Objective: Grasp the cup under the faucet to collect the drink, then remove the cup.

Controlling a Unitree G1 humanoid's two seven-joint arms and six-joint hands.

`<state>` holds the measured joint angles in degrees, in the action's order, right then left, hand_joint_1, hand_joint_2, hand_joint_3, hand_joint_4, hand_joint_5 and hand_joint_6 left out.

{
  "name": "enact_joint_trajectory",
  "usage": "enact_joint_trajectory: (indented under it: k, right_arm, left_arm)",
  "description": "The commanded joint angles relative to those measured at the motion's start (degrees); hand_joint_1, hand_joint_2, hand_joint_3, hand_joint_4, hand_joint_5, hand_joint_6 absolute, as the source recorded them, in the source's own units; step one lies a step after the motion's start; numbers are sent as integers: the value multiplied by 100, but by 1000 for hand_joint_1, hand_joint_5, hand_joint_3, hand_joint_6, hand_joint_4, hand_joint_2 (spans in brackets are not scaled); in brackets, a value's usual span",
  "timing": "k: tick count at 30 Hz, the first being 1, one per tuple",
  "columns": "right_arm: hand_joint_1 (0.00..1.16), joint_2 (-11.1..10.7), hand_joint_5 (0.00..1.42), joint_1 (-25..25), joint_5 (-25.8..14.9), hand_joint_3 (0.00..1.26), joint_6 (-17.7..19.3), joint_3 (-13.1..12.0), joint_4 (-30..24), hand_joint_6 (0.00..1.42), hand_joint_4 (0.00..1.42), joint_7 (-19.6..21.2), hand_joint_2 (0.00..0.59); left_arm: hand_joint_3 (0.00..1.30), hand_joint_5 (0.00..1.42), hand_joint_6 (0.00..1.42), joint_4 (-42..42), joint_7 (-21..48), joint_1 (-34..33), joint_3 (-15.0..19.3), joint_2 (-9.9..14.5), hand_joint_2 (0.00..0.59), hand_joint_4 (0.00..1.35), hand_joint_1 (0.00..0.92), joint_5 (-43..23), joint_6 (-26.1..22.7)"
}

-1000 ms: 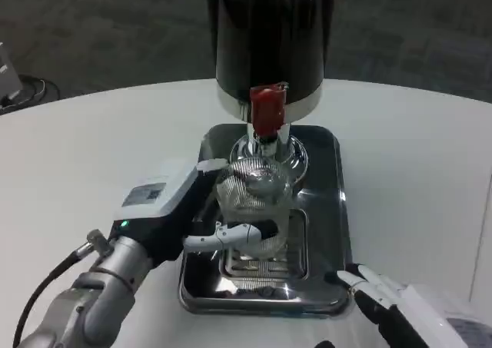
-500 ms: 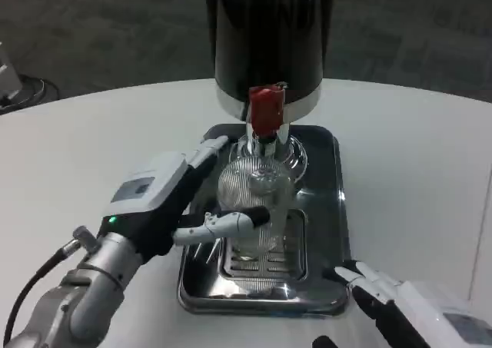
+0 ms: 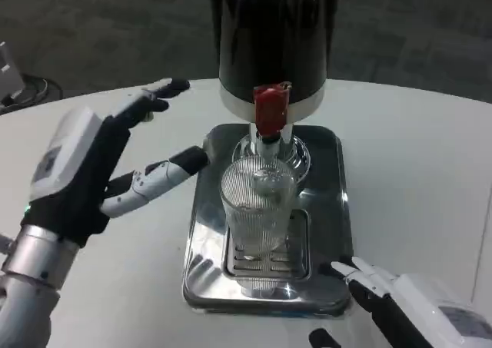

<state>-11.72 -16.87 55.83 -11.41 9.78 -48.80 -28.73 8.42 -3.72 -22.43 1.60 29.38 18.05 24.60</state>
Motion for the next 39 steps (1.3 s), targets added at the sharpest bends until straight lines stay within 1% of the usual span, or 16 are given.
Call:
enact_joint_trajectory:
  k: [1,4,7,10,13,16,21,27,39]
  right_arm:
    - [317,7,61,-36,-19,146,19,30,43,63,52,30,436]
    - [317,15,61,-85,-9,146,32,46,24,63,53,58,436]
    - [317,11,61,-139,2,146,49,42,-28,63,53,78,436]
    - [318,-11,61,-174,-12,146,62,-5,-73,63,54,87,439]
    - [320,-20,61,-190,-22,146,78,-29,-107,63,54,92,442]
    - [321,-16,61,-205,-21,146,92,-26,-106,62,54,122,444]
    - [321,-19,61,-300,-23,146,116,-20,-149,62,54,145,441]
    - [324,-9,61,-372,-17,146,146,-16,-215,62,54,160,444]
    - [326,17,61,-540,-6,146,195,-18,-321,63,60,184,445]
  left_arm:
    - [295,369,356,-439,798,-88,193,101,123,281,0,-991,104]
    - [295,387,369,-553,1560,-300,192,143,131,283,0,-1710,-208]
    - [271,370,373,-532,2159,-486,149,161,133,256,0,-2145,-437]
    - [263,356,370,-505,2676,-676,77,153,135,235,0,-2407,-711]
    - [249,341,360,-497,3009,-809,46,126,138,216,0,-2508,-944]
    - [244,339,359,-453,3389,-1002,-76,124,136,211,0,-2593,-1141]
    - [218,314,359,-421,3689,-1193,-116,85,130,180,0,-2608,-1329]
    - [189,266,323,-341,4020,-1402,-161,107,140,135,0,-2652,-1513]
    - [183,253,322,-328,4265,-1668,-146,102,142,130,0,-2695,-1716]
